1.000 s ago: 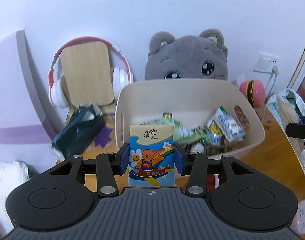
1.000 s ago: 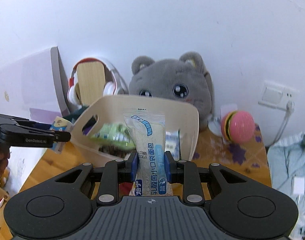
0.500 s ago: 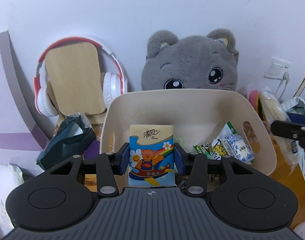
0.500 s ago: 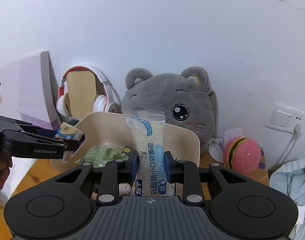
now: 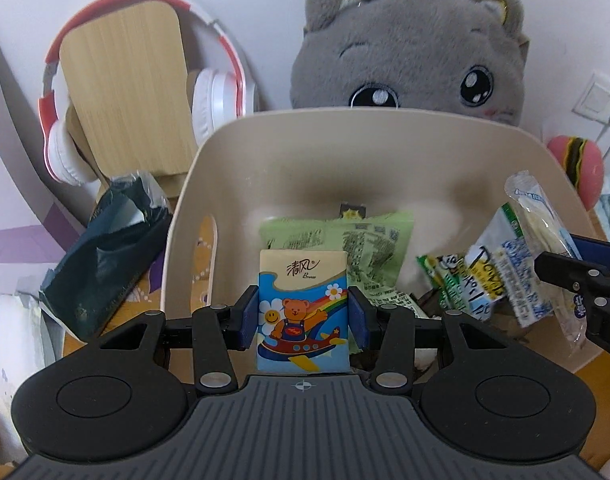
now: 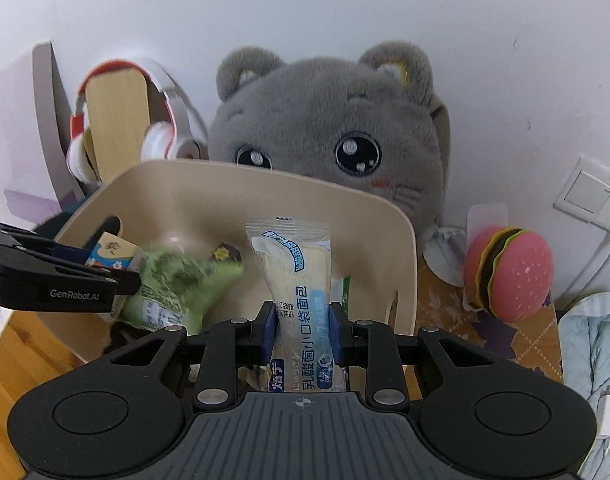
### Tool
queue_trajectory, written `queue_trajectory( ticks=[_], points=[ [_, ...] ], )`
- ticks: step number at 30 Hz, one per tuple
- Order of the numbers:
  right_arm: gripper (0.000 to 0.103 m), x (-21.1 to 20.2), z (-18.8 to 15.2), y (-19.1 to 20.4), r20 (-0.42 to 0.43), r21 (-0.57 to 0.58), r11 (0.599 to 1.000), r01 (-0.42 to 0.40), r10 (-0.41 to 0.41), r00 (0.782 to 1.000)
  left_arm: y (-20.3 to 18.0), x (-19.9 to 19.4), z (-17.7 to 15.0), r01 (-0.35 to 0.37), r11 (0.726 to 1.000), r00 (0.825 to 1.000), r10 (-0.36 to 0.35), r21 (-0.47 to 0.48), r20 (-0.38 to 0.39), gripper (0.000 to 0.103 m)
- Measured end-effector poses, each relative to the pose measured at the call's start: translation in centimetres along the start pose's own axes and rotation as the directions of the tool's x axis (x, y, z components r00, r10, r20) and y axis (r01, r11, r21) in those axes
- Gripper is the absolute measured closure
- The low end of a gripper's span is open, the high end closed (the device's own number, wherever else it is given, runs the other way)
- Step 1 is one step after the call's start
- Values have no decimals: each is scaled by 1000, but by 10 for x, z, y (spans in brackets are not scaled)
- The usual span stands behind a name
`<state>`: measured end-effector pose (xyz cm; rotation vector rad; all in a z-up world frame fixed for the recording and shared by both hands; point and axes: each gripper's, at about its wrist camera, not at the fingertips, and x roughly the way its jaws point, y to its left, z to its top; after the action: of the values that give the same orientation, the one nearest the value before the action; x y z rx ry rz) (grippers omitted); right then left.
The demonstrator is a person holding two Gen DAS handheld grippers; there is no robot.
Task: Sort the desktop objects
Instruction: 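Carry both items over the beige basket and open both tools to drop them, then move both tools back toward the black box and cream scrunchie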
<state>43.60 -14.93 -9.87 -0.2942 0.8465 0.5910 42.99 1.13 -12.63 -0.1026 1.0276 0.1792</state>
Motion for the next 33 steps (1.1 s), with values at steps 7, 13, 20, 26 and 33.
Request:
queue_trajectory(
  ticks=[7, 13, 20, 26, 33],
  points=[
    [77, 13, -3, 1, -49, -11, 1000, 5, -6, 999, 3, 5, 2, 26, 999, 999, -27, -29, -35, 30],
    [40, 14, -6, 4, -47, -25, 1000, 11, -12, 999, 10, 0, 0, 83, 993, 997, -83, -80, 4, 13],
    [12, 5, -9, 8, -17, -52, 998, 21, -22, 1000, 11, -20, 2, 106, 994, 993, -104, -35, 60, 6],
    [4, -11, -8, 8, 22, -47, 998, 31, -30, 999, 15, -40, 3, 106, 994, 991, -104, -21, 84, 5],
    [0, -33, -15, 6, 58, 4, 999, 33, -33, 998, 13, -68, -5, 132, 991, 985, -132, 13, 115, 5]
  ],
)
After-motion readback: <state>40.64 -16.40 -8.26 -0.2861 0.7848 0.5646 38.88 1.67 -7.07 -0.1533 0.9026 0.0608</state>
